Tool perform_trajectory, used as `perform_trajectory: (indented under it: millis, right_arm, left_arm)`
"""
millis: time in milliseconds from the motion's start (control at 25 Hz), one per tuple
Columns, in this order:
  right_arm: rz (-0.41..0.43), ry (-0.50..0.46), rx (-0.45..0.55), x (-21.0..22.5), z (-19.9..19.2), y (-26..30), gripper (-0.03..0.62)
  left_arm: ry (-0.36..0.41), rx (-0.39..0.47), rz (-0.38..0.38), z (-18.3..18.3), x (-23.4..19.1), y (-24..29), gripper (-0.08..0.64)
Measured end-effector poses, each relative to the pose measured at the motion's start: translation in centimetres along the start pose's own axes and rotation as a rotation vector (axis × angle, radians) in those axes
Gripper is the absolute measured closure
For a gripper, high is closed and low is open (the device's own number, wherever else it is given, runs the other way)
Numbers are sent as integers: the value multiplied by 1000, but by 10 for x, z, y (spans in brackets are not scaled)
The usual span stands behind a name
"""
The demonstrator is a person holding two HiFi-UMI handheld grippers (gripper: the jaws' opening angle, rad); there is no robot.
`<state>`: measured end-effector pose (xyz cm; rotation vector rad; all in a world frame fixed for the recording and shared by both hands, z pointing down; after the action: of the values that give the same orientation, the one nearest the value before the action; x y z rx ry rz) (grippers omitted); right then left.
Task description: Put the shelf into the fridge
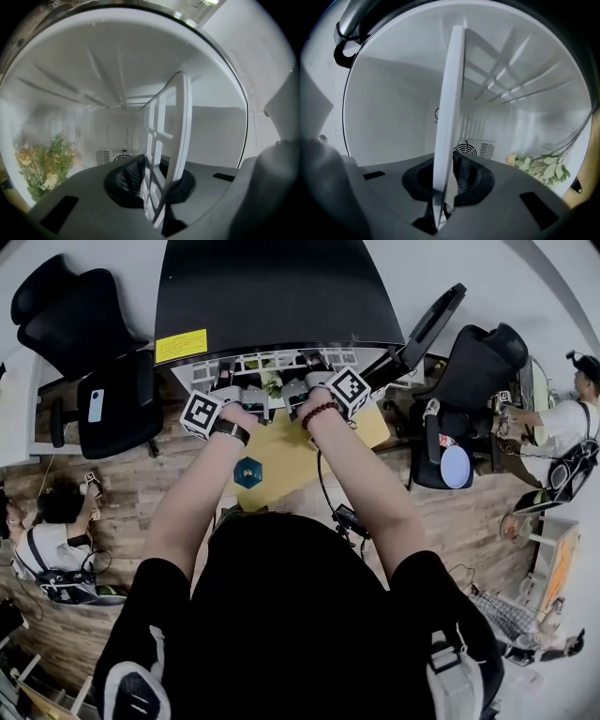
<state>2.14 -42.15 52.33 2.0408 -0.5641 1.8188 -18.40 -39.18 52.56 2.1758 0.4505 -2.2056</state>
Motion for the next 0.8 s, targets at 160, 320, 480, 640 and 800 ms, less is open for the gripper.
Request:
perform_trajectory:
  millis: [160, 320, 480, 640, 800]
  right_arm:
    - [3, -25, -31, -5, -5, -9, 535]
    - [8, -11, -52, -10, -17, -31, 534]
    - [8, -24, -73, -12, -29, -64, 535]
    - [19, -27, -88, -19, -36, -100, 545]
    - [27, -110, -106, -28, -36, -144, 574]
  left_arm:
    - [-6, -13, -7, -2, 4, -9, 501]
    - [24, -18, 5, -9, 9, -30, 489]
    - [40, -7, 10, -21, 17, -59, 492]
    - [64, 6, 43, -33, 25, -95, 501]
    - [130, 7, 16, -49, 47, -133, 523]
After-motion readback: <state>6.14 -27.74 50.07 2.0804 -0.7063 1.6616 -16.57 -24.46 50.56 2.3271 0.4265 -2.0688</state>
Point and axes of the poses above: the fingertips, and each gripper's own axes: y forward along the fingers, x to its right, z out of its top, the point moved 5 cm from there along -y, backward along the fingers, and after that the axes turned 5 degrees about -x, right-handed, at the moved point
